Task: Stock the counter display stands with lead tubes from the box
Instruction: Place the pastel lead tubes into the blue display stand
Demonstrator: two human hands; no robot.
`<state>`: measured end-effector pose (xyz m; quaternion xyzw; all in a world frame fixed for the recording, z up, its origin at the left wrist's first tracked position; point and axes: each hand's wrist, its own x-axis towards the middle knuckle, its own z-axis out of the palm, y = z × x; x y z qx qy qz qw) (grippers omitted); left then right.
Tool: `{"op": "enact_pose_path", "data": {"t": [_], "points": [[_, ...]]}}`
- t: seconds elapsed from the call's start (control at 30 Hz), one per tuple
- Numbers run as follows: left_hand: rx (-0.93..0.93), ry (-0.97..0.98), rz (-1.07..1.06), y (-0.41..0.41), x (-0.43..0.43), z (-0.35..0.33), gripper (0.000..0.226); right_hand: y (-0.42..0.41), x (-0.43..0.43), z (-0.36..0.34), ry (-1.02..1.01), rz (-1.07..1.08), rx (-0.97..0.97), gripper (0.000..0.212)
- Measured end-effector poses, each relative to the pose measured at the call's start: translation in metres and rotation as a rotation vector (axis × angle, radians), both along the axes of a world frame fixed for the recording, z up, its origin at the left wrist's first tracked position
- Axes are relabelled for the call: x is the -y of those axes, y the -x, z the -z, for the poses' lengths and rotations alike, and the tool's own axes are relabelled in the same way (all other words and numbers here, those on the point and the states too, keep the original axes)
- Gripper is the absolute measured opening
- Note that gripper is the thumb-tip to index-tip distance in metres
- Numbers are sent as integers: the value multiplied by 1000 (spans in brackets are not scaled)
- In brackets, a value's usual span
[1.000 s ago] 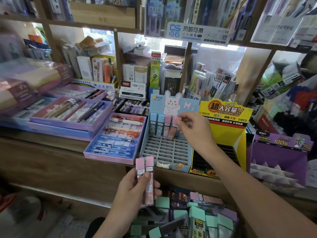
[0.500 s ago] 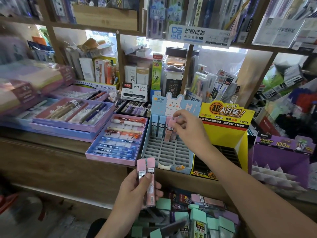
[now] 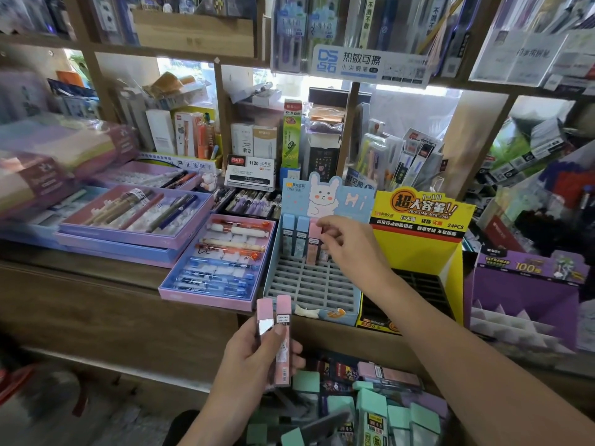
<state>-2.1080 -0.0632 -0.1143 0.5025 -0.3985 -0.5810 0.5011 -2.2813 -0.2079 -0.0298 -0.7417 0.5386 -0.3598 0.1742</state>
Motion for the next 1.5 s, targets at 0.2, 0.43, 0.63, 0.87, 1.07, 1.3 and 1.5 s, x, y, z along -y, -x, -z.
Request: {"op": "enact_pose_path", "data": {"t": [0.2, 0.43, 0.63, 0.87, 1.07, 1.3, 1.5], "points": [[-34, 25, -16, 0, 0, 0, 13, 2, -19, 8, -33, -19, 84, 22], [-31, 40, -37, 3, 1, -4, 15, -3, -55, 27, -447, -266, 204, 14], [-61, 57, -27, 3, 0, -3, 17, -5, -63, 33, -508, -283, 321, 16], [-145, 44, -55, 3, 6, 8, 34, 16, -53, 16, -464, -198, 491, 16], [-106, 65, -55, 0, 5, 8, 23, 40, -29, -8, -246, -85, 572, 13], [-93, 53, -26, -2, 5, 6, 25, 51, -2, -8, -80, 16, 493, 6], [-97, 46, -36, -2, 7, 6, 25, 44, 4, -1, -54, -4, 475, 4]]}}
